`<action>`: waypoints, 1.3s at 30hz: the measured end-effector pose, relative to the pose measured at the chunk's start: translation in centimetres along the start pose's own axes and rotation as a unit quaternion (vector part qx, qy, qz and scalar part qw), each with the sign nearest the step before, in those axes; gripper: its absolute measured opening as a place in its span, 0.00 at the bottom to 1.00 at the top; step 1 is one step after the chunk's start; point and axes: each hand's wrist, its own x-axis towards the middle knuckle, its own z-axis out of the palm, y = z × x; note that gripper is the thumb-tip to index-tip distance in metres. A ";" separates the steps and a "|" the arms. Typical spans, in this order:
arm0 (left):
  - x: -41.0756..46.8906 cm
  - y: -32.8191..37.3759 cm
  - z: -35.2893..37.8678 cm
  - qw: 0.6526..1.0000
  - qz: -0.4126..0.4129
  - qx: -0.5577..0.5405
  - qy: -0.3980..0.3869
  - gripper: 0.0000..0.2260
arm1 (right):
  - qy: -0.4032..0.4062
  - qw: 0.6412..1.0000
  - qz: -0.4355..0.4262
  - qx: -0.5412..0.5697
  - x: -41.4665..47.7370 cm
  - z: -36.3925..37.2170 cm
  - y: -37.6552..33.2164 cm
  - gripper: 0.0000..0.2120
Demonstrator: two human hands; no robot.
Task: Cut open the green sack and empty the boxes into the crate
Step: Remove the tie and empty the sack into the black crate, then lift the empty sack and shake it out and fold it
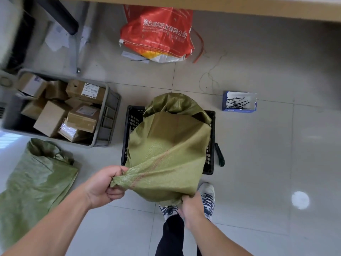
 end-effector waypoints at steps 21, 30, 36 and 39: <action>-11.6 0.2 -0.6 0.987 0.150 0.026 0.058 0.11 | -0.156 0.975 0.017 -0.156 -14.1 -9.3 -5.8 0.13; -14.7 0.2 0.5 0.987 0.137 0.001 0.089 0.12 | -0.192 0.964 0.042 -0.182 -19.2 -9.8 -7.4 0.08; -15.5 0.3 0.2 0.980 0.147 -0.029 0.131 0.04 | -0.165 0.960 -0.033 -0.225 -20.2 -11.0 -10.2 0.06; -15.3 -0.8 0.8 0.976 0.110 -0.027 0.185 0.07 | -0.132 0.938 -0.061 -0.315 -20.2 -11.8 -9.6 0.05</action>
